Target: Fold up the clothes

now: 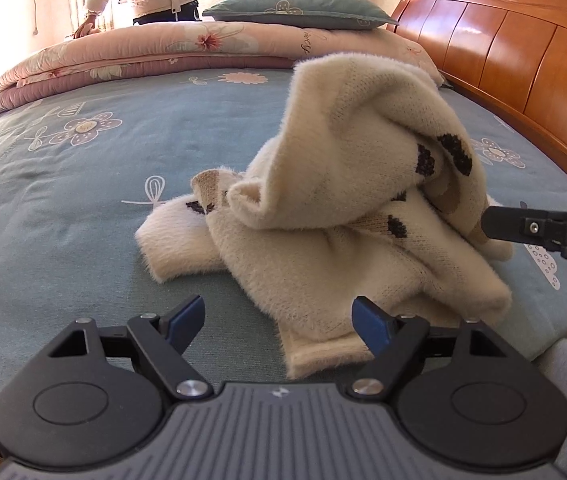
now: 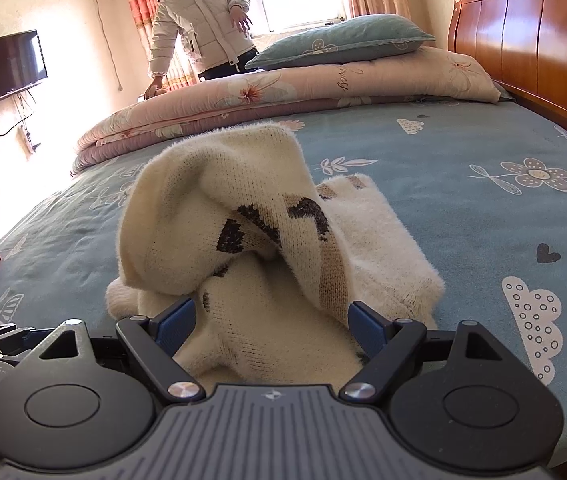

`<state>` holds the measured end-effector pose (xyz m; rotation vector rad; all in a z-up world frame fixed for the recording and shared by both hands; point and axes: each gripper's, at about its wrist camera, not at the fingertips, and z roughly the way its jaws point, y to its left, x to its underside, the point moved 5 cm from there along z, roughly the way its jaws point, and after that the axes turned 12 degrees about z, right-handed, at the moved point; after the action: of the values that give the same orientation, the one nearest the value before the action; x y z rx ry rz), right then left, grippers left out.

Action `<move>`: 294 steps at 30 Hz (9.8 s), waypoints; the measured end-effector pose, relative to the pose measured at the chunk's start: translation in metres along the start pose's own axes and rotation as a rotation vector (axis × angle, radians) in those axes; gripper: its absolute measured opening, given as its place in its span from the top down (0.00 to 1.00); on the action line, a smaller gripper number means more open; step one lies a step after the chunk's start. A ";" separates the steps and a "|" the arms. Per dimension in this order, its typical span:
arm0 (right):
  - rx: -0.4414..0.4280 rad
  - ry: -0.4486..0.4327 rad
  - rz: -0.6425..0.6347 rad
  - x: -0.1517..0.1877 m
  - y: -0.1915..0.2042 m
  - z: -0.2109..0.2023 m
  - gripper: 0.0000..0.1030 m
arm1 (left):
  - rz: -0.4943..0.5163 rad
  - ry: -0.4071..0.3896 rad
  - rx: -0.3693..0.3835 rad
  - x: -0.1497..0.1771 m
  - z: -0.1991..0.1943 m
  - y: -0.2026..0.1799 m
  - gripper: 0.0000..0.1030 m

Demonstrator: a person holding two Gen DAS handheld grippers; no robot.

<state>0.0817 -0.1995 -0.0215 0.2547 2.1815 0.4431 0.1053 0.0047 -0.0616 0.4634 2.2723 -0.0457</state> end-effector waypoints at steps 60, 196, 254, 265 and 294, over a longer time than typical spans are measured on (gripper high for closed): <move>-0.030 0.232 -0.513 -0.076 0.039 0.088 0.42 | 0.113 0.067 0.187 0.001 0.061 0.039 0.35; 0.027 0.244 0.243 0.018 -0.118 0.022 0.28 | -0.228 -0.272 0.106 -0.160 0.057 0.021 0.83; 0.067 0.250 -0.755 -0.066 0.143 0.124 0.64 | -0.102 0.101 0.235 -0.013 0.023 0.083 0.29; 0.228 0.342 -0.901 -0.079 0.082 0.123 0.91 | -0.031 0.136 0.270 -0.018 0.039 0.063 0.29; 0.670 0.349 -0.268 -0.130 -0.271 0.062 0.85 | 0.123 0.213 0.379 -0.056 0.084 -0.030 0.28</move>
<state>0.2032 -0.4775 -0.0703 0.2498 2.6038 -0.4408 0.1892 -0.0561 -0.0814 0.8398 2.4435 -0.3862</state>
